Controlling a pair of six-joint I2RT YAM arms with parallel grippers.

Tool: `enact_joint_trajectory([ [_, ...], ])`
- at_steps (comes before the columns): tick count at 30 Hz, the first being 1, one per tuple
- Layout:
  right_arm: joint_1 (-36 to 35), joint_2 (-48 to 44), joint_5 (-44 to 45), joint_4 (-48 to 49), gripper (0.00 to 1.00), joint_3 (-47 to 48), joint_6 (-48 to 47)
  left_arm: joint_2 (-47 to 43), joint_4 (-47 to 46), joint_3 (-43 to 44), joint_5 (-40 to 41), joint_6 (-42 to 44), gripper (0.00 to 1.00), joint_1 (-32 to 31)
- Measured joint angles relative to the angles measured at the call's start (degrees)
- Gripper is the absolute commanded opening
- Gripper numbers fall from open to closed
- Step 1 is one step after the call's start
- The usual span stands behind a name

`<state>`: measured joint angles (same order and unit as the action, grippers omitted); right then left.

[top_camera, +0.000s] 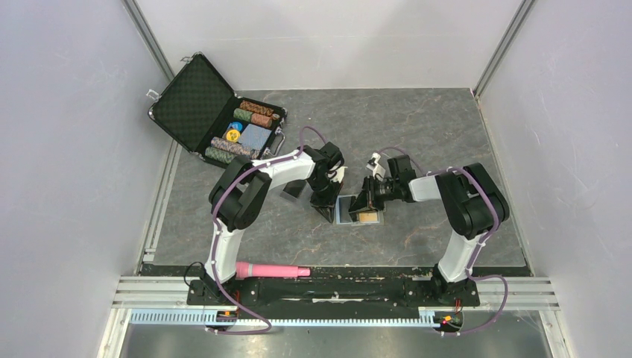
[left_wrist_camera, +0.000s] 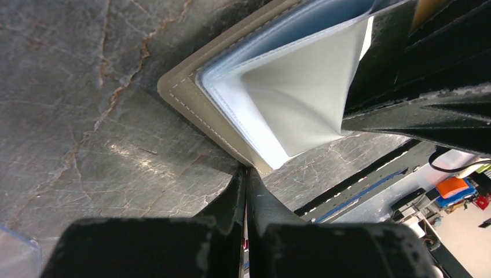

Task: Put the credit cards into the card holder
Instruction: Insert the credit card into the card holder.

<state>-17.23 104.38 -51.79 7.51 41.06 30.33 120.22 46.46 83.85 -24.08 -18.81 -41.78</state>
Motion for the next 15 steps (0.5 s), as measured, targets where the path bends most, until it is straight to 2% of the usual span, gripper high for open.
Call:
enact_joint_trajectory([
  [9, -1.51, -1.31, 3.80, -10.19, 0.51, 4.92, -3.41, 0.02, 0.59, 0.09, 0.04, 0.00, 0.02, -0.07],
  [12, -2.45, -2.49, 5.60, -13.92, 0.56, 6.58, -5.09, 0.04, 0.63, 0.20, 0.04, -0.02, 0.02, -0.09],
  [15, -2.93, -3.50, 7.41, -16.76, 0.55, 7.56, -6.47, 0.22, 0.55, 0.63, 0.09, -0.02, 0.02, -0.26],
])
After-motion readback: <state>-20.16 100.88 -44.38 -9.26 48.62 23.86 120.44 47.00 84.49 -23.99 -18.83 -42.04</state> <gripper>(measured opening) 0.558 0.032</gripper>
